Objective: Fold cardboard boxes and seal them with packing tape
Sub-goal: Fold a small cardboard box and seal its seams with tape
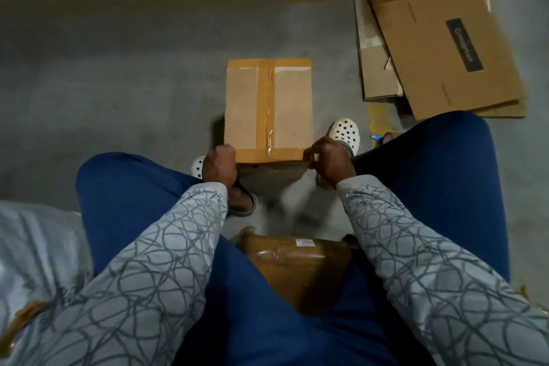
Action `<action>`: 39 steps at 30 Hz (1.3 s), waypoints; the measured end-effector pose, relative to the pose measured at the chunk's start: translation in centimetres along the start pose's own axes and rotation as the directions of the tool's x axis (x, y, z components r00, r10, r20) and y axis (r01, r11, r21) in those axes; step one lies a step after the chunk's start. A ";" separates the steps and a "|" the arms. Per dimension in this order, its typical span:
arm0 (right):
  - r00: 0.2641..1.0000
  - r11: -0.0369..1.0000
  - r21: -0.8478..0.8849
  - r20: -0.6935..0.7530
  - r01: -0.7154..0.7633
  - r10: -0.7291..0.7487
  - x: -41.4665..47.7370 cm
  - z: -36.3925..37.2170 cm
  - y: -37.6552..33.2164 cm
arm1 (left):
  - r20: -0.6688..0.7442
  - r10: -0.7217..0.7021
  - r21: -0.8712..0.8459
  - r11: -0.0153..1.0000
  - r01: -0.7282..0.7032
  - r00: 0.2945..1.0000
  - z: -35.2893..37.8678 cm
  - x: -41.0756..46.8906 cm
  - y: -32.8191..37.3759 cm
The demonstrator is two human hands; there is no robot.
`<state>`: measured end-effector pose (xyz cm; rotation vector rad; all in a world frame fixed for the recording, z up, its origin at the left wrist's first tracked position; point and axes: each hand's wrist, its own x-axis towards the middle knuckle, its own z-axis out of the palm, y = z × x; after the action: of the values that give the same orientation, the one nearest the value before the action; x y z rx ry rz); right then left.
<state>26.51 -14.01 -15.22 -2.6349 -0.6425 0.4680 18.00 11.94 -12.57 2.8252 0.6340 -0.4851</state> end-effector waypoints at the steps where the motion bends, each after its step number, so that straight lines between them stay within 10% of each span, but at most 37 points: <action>1: 1.000 0.999 -0.020 -0.004 0.025 -0.026 0.0 0.0 -0.1 | 0.021 0.025 0.026 0.999 -0.026 0.999 -0.2 0.0 0.0; 7: 0.999 0.979 -0.203 0.035 0.025 -0.018 -0.1 -0.7 -1.6 | 0.033 0.066 0.035 0.997 -0.067 0.997 -0.2 0.7 -0.3; 15: 0.994 0.994 -0.004 0.030 -0.110 0.110 0.0 -1.8 -2.3 | 0.073 -0.014 0.069 0.998 0.009 0.997 -0.1 0.7 0.4; 17: 0.995 0.997 -0.080 -0.099 0.004 -0.012 0.2 -1.0 -3.2 | 0.099 0.046 0.113 0.992 -0.058 0.994 0.9 -0.6 2.5; 20: 0.956 0.956 -0.053 0.074 0.288 -0.284 0.4 1.9 -5.7 | 0.202 0.326 0.109 0.930 -0.352 0.924 3.2 -2.1 4.8; 23: 0.945 0.964 0.012 0.195 0.266 -0.263 0.3 3.6 -6.7 | 0.287 0.353 0.079 0.917 -0.390 0.890 3.9 -1.4 4.9; 39: 0.992 0.994 -0.095 0.121 0.050 -0.038 15.3 1.5 -7.7 | 0.008 0.441 0.032 0.897 -0.441 0.897 2.0 13.3 4.3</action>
<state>35.88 0.33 -16.60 -2.6938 -0.7779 0.5992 30.70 12.63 -18.62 2.8685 -0.0302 -0.4109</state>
